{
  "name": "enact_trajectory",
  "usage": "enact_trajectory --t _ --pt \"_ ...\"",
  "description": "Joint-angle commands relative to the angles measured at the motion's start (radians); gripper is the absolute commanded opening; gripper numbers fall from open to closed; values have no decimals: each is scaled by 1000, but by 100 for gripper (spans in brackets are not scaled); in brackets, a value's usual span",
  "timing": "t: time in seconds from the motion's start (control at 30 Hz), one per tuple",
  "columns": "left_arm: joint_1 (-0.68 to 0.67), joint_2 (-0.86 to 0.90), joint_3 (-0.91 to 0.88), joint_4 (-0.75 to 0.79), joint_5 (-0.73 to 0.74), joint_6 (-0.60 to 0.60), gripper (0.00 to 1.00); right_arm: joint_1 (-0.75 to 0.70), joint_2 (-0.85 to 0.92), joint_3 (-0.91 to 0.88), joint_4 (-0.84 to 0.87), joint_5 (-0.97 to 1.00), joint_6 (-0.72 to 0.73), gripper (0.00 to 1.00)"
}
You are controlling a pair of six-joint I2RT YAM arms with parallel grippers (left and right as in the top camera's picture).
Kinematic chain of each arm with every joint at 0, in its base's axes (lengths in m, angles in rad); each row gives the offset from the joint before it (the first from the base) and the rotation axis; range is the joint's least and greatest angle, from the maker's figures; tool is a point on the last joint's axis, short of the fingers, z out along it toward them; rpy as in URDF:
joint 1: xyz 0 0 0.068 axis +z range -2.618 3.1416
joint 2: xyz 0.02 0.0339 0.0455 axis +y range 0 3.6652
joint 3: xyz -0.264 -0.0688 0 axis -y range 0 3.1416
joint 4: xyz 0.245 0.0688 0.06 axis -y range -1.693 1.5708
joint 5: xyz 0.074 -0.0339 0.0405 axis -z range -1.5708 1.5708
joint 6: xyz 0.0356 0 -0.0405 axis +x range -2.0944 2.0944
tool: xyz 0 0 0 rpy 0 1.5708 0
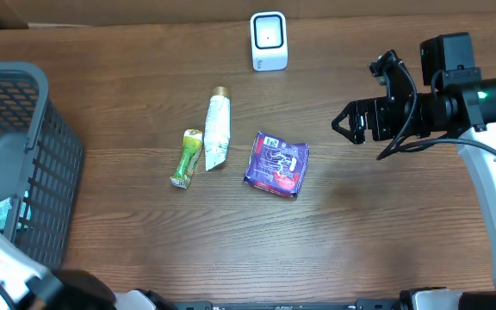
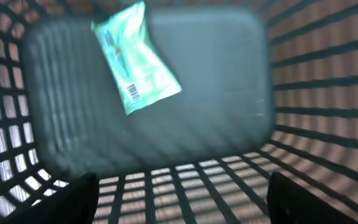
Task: Scan the item barcode
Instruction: 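Reach left gripper into basket and grasp the mint-green wipes pack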
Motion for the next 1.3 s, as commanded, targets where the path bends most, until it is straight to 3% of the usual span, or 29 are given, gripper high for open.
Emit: enact_trajectory --t 0.0,0.5,1.13,1.27 --pt "6 79 -10 -2 -47 -53 78 -2 -1 23 -7 -2 -2 100" --pt "77 372 -11 71 -66 -96 82 -2 -1 23 -10 -2 -2 100" --pt "78 510 -51 193 -170 30 86 -2 -1 23 -14 -1 -2 100" --pt "76 520 -59 212 -170 64 80 -2 -1 23 -14 -1 -2 100"
